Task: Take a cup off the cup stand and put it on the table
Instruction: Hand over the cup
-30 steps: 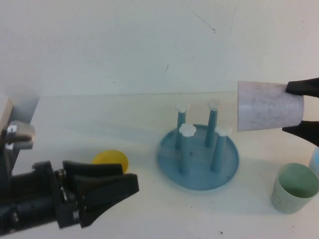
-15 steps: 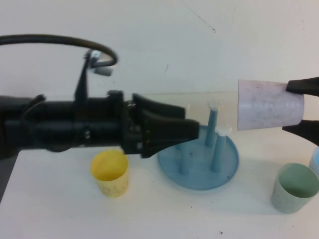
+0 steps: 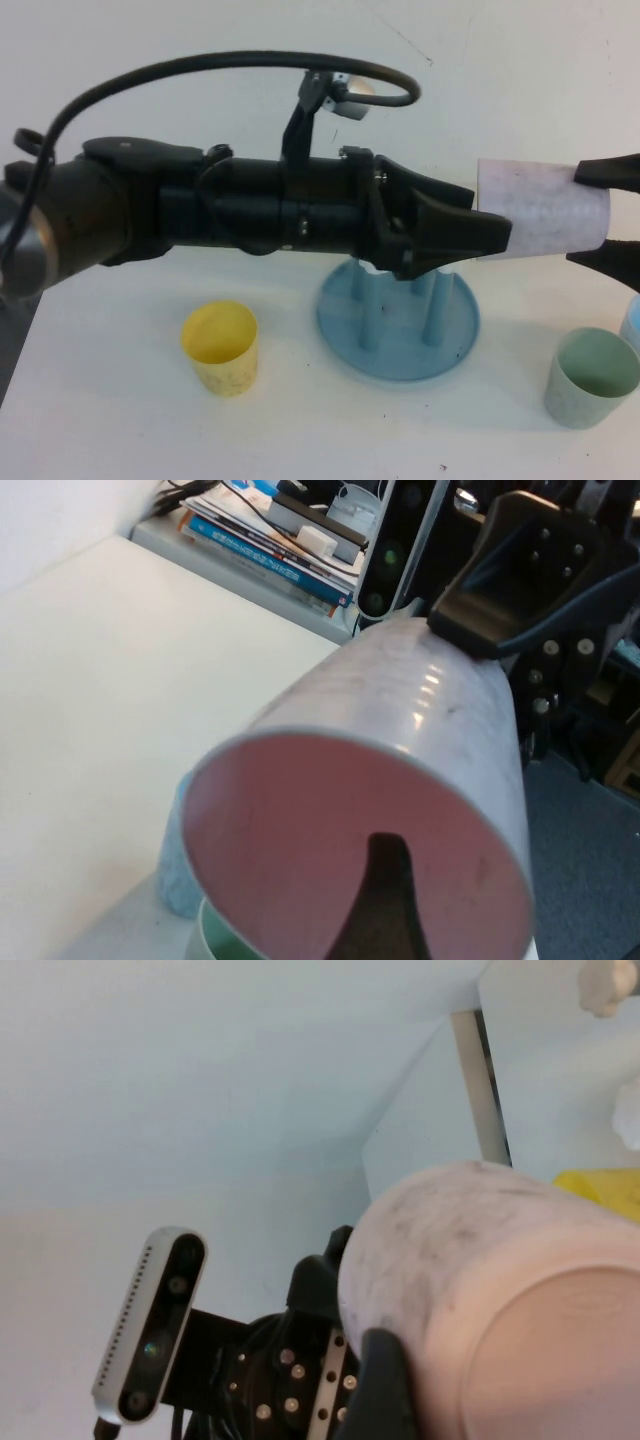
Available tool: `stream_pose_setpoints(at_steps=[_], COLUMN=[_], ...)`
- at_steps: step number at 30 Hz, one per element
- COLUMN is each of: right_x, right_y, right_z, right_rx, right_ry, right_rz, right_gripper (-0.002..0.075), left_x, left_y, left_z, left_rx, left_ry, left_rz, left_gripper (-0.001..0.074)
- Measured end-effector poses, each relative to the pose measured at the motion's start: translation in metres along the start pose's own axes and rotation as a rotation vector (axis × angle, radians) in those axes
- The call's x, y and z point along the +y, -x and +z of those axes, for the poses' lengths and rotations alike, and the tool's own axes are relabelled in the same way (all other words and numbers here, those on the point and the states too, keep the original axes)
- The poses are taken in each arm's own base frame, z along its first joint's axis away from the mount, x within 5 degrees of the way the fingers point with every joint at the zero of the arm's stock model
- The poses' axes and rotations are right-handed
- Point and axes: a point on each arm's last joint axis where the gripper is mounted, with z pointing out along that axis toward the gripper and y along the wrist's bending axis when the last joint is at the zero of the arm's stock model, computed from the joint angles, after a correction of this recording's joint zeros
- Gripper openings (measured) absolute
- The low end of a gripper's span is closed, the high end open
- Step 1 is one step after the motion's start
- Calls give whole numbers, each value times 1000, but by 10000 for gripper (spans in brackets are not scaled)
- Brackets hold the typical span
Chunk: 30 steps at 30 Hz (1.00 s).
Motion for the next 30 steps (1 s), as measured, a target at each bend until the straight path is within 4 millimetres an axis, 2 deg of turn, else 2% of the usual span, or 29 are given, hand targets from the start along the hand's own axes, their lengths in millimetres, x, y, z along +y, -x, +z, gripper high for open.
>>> stream_pose_setpoints(at_steps=[11, 13, 16, 19, 22, 25, 30], right_x=[0, 0, 0, 0, 0, -1, -4], right_y=[0, 0, 0, 0, 1, 1, 0], right_z=[0, 0, 0, 0, 0, 0, -1], right_rx=[0, 0, -2, -4, -7, -2, 15], right_ry=[0, 0, -1, -1, -5, -17, -66], right_rz=[-55, -55, -54, -54, -57, -69, -92], right_gripper=[549, 549, 549, 549, 549, 549, 543], left_x=[-1, -2, 0, 1, -3, -4, -3], left_y=[4, 4, 6, 6, 6, 5, 2], left_z=[41, 47, 50, 51, 52, 52, 52], left_rx=[26, 28, 25, 28, 30, 35, 65], left_ry=[-48, -43, -13, 1, -33, -42, -37], left_rz=[27, 29, 26, 27, 10, 2, 21], left_gripper=[521, 499, 405, 229, 92, 48, 25])
